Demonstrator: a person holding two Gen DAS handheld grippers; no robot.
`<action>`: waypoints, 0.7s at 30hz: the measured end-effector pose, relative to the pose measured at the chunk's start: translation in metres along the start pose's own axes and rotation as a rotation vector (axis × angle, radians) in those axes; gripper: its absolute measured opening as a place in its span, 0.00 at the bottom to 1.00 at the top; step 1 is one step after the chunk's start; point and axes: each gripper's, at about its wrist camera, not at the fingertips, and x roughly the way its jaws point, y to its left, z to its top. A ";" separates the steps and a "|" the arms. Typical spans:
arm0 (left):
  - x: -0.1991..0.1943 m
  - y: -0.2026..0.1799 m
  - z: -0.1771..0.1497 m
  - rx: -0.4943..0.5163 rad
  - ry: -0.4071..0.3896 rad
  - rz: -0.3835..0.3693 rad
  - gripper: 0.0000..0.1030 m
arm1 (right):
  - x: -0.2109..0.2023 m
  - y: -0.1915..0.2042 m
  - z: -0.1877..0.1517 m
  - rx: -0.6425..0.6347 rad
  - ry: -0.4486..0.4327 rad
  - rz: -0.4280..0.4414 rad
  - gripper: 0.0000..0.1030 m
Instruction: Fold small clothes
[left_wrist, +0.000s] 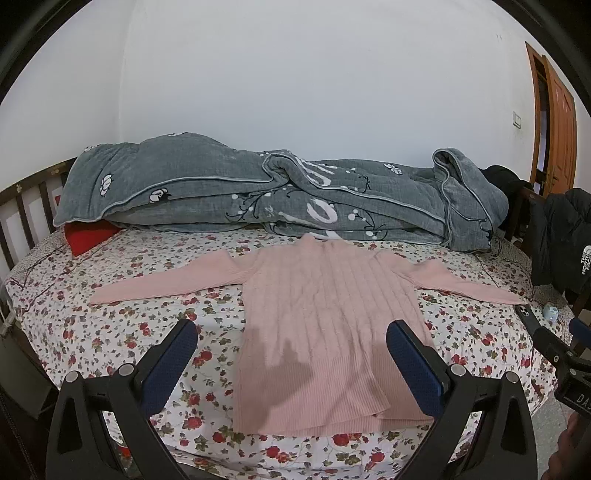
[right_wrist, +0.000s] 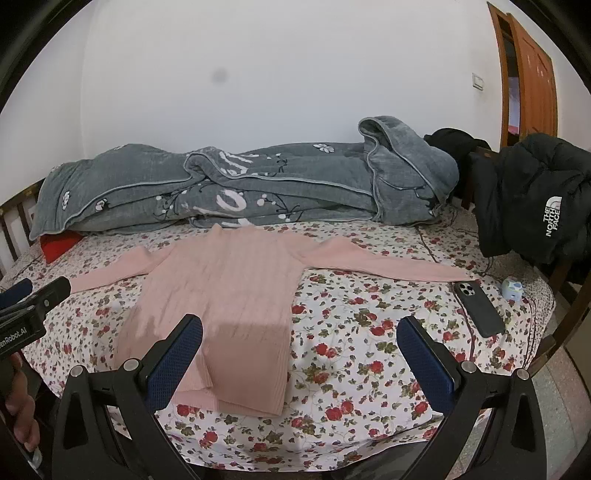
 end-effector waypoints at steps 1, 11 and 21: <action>-0.001 0.000 0.000 -0.001 -0.001 -0.002 1.00 | -0.001 0.000 0.000 0.000 -0.002 -0.001 1.00; -0.003 0.001 0.002 -0.005 -0.004 -0.001 1.00 | -0.005 0.000 0.001 -0.001 -0.013 -0.005 1.00; -0.005 0.007 0.002 -0.013 -0.012 -0.002 1.00 | -0.008 0.002 0.002 -0.004 -0.023 -0.001 1.00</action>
